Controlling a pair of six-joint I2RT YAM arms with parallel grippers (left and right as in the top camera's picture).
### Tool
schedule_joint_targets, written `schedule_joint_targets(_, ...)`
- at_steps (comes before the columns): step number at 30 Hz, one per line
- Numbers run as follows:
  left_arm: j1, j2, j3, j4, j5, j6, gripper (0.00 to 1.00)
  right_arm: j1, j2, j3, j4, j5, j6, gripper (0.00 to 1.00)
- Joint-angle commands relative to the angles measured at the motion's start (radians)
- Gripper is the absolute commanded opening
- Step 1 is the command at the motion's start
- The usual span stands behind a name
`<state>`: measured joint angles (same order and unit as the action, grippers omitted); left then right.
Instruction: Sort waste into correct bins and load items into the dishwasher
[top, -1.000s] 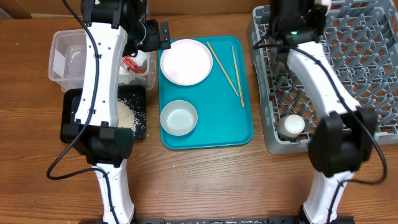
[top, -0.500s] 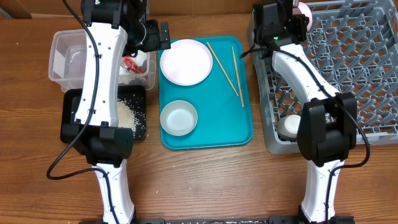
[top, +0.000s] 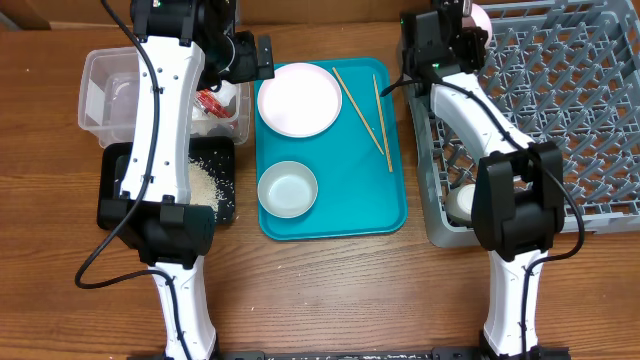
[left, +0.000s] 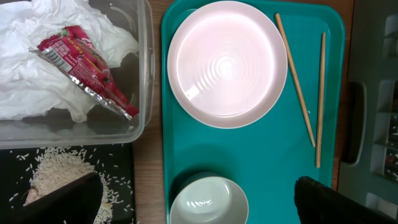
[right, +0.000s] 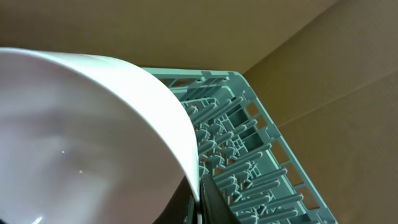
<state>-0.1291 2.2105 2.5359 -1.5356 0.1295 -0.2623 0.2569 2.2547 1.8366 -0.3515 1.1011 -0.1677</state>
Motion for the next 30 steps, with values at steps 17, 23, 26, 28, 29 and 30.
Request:
schedule_joint_targets(17,-0.001,-0.007,0.019,-0.001,-0.007,0.0,1.0,0.151,-0.033,0.016,-0.191,0.027,0.025,0.46)
schedule_joint_targets(23,-0.002,-0.007,0.019,-0.001,-0.007,0.0,1.0,0.154,-0.159,0.016,-0.308,-0.119,0.126,0.53)
schedule_joint_targets(26,-0.002,-0.007,0.019,-0.001,-0.007,0.0,1.0,0.156,-0.232,0.016,-0.45,-0.391,0.211,0.56)
schedule_joint_targets(28,-0.002,-0.007,0.019,-0.001,-0.007,0.0,1.0,0.155,-0.271,0.016,-0.546,-0.706,0.285,0.62)
schedule_joint_targets(29,-0.002,-0.007,0.019,-0.001,-0.007,0.0,1.0,0.155,-0.28,0.016,-0.581,-0.86,0.306,0.63)
schedule_joint_targets(30,-0.002,-0.007,0.019,-0.001,-0.006,0.0,1.0,0.155,-0.28,0.016,-0.608,-1.007,0.329,0.64)
